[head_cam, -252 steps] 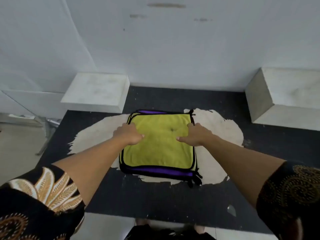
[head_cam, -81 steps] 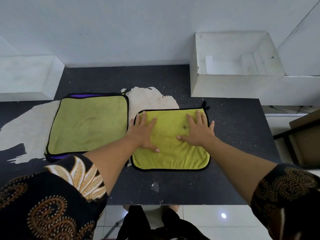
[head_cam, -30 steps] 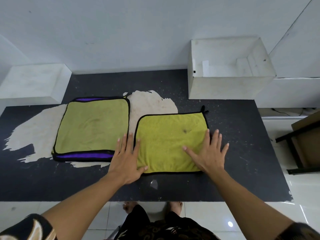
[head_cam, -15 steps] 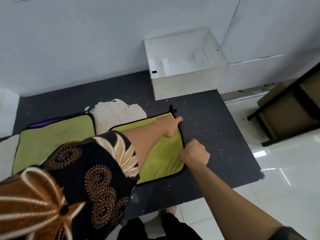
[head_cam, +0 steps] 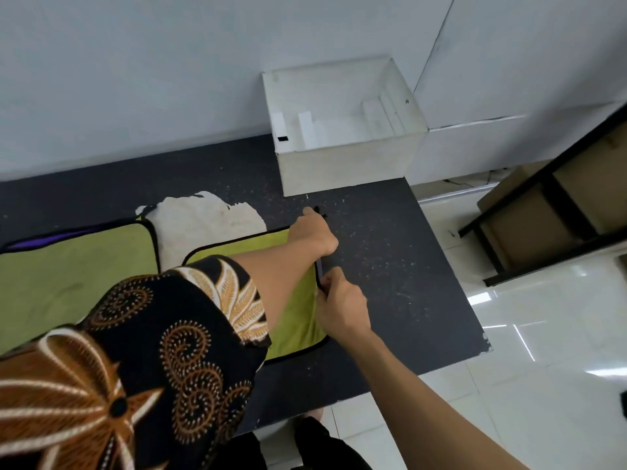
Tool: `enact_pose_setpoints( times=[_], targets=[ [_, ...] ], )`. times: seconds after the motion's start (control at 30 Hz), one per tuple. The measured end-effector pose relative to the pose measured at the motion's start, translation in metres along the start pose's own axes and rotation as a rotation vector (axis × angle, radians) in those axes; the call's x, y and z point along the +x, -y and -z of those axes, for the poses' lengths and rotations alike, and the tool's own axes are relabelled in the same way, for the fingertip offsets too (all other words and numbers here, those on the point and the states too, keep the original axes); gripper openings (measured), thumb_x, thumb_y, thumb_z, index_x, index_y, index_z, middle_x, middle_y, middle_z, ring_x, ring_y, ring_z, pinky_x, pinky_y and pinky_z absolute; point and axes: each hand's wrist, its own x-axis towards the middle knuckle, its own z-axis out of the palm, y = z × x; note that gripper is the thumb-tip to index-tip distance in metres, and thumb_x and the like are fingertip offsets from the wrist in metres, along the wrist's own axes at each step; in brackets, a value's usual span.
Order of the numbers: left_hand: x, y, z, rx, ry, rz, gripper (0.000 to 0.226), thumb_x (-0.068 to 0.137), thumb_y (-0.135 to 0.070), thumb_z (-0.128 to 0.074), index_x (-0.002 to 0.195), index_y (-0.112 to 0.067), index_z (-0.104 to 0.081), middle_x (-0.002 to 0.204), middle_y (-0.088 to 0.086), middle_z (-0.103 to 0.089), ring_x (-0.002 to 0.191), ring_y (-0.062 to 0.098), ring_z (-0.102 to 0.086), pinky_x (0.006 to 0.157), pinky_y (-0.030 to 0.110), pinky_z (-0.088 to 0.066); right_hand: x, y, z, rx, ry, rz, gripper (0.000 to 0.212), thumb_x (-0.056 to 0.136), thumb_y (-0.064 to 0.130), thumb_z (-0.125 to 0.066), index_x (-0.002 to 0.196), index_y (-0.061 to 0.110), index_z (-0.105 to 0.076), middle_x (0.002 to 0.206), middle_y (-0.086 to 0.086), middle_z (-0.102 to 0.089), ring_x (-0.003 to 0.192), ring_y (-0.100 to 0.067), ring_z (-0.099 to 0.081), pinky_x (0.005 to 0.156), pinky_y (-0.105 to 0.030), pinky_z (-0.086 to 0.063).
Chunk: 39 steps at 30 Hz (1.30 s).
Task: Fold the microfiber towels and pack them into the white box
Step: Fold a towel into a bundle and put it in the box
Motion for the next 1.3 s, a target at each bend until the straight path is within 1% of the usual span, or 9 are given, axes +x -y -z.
enact_pose_setpoints(
  times=[0.17,0.27,0.37,0.43,0.53,0.7,0.87,1.17,1.3],
  targets=[
    [0.0,0.026,0.039,-0.113,-0.034,0.003,0.057,0.088,-0.007,-0.06,0.139,-0.004,-0.035,0.128,0.015,-0.057,0.117,0.034,-0.057,0.08,0.034,-0.046,-0.006,0.011,-0.004,0.036,0.052,0.093,0.031,0.088,0.025,-0.063,0.116,0.019,-0.052,0.097,0.001,-0.066,0.088,-0.021,-0.062,0.073,-0.033,-0.05],
    [-0.004,0.068,0.072,-0.134,-0.045,-0.094,0.031,0.087,0.003,-0.05,0.115,-0.004,-0.061,0.117,0.013,-0.064,0.11,0.032,-0.059,0.086,0.038,-0.052,-0.017,0.026,-0.014,0.027,0.141,0.189,0.04,0.085,0.022,-0.064,0.123,0.021,-0.053,0.095,0.002,-0.067,0.086,-0.019,-0.063,0.07,-0.032,-0.049],
    [-0.01,0.105,0.089,-0.19,-0.053,-0.138,0.037,0.085,0.008,-0.043,0.099,-0.01,-0.073,0.11,0.008,-0.068,0.106,0.027,-0.06,0.085,0.031,-0.05,-0.026,0.039,-0.027,-0.013,0.21,0.29,0.045,0.084,0.017,-0.06,0.128,0.022,-0.051,0.099,0.001,-0.067,0.089,-0.022,-0.064,0.071,-0.033,-0.05],
    [-0.013,0.135,0.093,-0.234,-0.078,-0.115,0.035,0.086,0.005,-0.048,0.097,-0.015,-0.074,0.101,0.003,-0.068,0.101,0.023,-0.062,0.078,0.025,-0.048,-0.033,0.05,-0.041,-0.05,0.253,0.345,0.04,0.084,0.012,-0.057,0.123,0.019,-0.054,0.092,0.001,-0.064,0.084,-0.025,-0.061,0.065,-0.031,-0.043],
    [-0.014,0.18,0.093,-0.338,-0.168,-0.066,0.015,0.087,-0.008,-0.064,0.094,-0.018,-0.073,0.08,-0.009,-0.061,0.095,0.021,-0.066,0.08,0.027,-0.053,-0.043,0.065,-0.069,-0.098,0.274,0.397,0.025,0.083,0.009,-0.057,0.108,0.015,-0.058,0.08,0.0,-0.06,0.073,-0.021,-0.054,0.061,-0.028,-0.035],
    [-0.022,0.223,0.085,-0.313,-0.233,-0.064,0.025,0.086,-0.006,-0.065,0.109,-0.016,-0.069,0.106,0.0,-0.065,0.093,0.013,-0.057,0.072,0.013,-0.036,-0.055,0.084,-0.11,-0.153,0.34,0.442,0.034,0.088,0.012,-0.054,0.122,0.015,-0.057,0.097,-0.008,-0.068,0.09,-0.029,-0.063,0.066,-0.031,-0.041],
    [-0.022,0.246,0.076,-0.296,-0.238,-0.009,0.037,0.089,-0.003,-0.063,0.124,-0.013,-0.064,0.127,0.006,-0.061,0.116,0.021,-0.058,0.09,0.018,-0.039,-0.06,0.088,-0.136,-0.226,0.387,0.477,0.049,0.083,0.003,-0.057,0.131,0.011,-0.054,0.116,-0.013,-0.062,0.103,-0.033,-0.06,0.079,-0.035,-0.047],
    [-0.022,0.26,0.071,-0.283,-0.235,-0.005,0.043,0.087,0.005,-0.059,0.126,-0.013,-0.063,0.129,0.008,-0.06,0.115,0.022,-0.058,0.087,0.016,-0.037,-0.063,0.085,-0.151,-0.291,0.444,0.548,0.047,0.081,-0.004,-0.055,0.126,0.007,-0.055,0.114,-0.014,-0.053,0.097,-0.038,-0.058,0.085,-0.043,-0.051],
    [-0.024,0.258,0.073,-0.243,-0.197,0.005,0.045,0.087,-0.002,-0.065,0.13,-0.013,-0.059,0.133,0.009,-0.057,0.123,0.024,-0.053,0.097,0.023,-0.039,-0.061,0.085,-0.153,-0.353,0.545,0.58,0.05,0.088,0.003,-0.057,0.137,0.007,-0.047,0.126,-0.013,-0.045,0.105,-0.037,-0.056,0.09,-0.041,-0.049]
  ],
)
